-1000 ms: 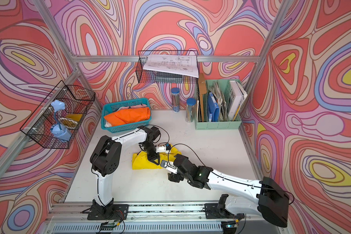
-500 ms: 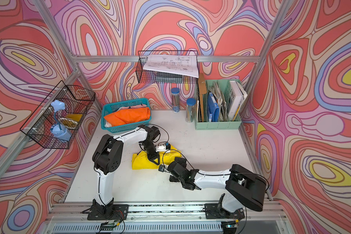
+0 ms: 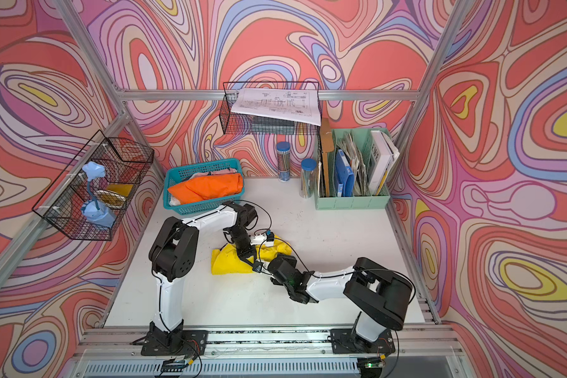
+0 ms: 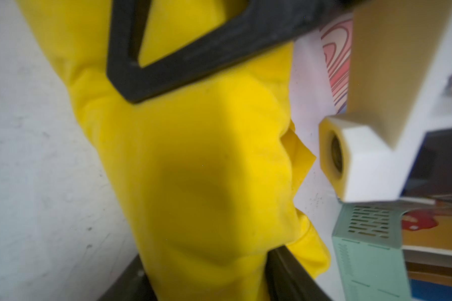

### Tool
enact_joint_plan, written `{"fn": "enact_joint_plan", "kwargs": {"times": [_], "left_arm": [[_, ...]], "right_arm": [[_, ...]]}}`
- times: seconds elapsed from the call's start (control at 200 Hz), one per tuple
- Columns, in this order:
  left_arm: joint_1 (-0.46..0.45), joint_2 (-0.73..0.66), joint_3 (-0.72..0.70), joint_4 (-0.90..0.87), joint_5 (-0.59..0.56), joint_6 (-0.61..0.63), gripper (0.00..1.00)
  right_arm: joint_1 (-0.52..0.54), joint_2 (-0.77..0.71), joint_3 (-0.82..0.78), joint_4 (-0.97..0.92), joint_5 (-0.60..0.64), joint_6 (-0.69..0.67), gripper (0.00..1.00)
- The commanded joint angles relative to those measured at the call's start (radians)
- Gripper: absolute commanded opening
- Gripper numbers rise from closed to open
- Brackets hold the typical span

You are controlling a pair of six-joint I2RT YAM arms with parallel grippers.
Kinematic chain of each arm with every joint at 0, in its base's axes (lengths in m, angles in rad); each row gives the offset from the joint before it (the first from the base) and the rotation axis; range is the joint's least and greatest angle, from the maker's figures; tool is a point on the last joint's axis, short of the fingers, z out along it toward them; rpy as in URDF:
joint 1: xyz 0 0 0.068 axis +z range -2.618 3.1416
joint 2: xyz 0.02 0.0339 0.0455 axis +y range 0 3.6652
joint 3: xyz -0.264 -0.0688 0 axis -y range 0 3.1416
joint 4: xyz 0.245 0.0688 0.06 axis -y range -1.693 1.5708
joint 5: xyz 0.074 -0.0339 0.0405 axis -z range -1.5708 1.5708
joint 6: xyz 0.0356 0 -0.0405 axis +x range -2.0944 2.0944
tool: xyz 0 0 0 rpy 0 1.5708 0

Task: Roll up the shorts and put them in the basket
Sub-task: Roll the shorts at the center of the board.

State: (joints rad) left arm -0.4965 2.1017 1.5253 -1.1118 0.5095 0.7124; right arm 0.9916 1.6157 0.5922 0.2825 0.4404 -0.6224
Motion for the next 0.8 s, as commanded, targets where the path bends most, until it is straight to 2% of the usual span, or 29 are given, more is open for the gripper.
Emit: {"fn": "enact_joint_plan", "kwargs": {"times": [0.0,0.05,0.11,0.16,0.17,0.175,0.18,0.19,0.2,0.21,0.365,0.526,0.791], "left_arm": [[0.002,0.02,-0.054,0.0,-0.112,-0.005,0.1],[0.002,-0.005,-0.076,0.027,-0.114,-0.002,0.17],[0.002,-0.044,-0.107,0.076,-0.116,-0.003,0.25],[0.002,-0.083,-0.128,0.112,-0.108,-0.001,0.42],[0.002,-0.092,-0.133,0.122,-0.108,-0.003,0.47],[0.003,-0.097,-0.136,0.127,-0.108,-0.004,0.54],[0.002,-0.101,-0.137,0.133,-0.109,-0.005,0.72],[0.002,-0.109,-0.144,0.144,-0.109,-0.007,0.9],[0.002,-0.119,-0.151,0.156,-0.108,-0.007,0.96],[0.002,-0.129,-0.156,0.166,-0.108,-0.007,0.98],[0.021,-0.267,-0.221,0.315,-0.107,-0.041,0.98],[0.049,-0.427,-0.29,0.447,-0.161,-0.062,0.99],[0.055,-0.836,-0.511,0.738,-0.325,-0.095,0.99]], "right_arm": [[-0.023,0.0,0.003,-0.078,-0.093,0.025,0.24],[-0.033,-0.01,0.001,-0.093,-0.108,0.038,0.07],[-0.041,-0.026,-0.004,-0.107,-0.124,0.051,0.03],[-0.048,-0.044,-0.01,-0.12,-0.142,0.063,0.0],[-0.05,-0.048,-0.01,-0.125,-0.146,0.066,0.0],[-0.05,-0.05,-0.011,-0.126,-0.147,0.068,0.0],[-0.051,-0.052,-0.012,-0.128,-0.15,0.068,0.0],[-0.053,-0.056,-0.013,-0.133,-0.155,0.072,0.0],[-0.055,-0.058,-0.014,-0.136,-0.16,0.074,0.0],[-0.058,-0.062,-0.014,-0.141,-0.166,0.076,0.0],[-0.09,-0.103,-0.024,-0.193,-0.236,0.115,0.0],[-0.118,-0.12,-0.004,-0.25,-0.315,0.133,0.0],[-0.247,-0.099,0.146,-0.501,-0.637,0.166,0.0]]}}
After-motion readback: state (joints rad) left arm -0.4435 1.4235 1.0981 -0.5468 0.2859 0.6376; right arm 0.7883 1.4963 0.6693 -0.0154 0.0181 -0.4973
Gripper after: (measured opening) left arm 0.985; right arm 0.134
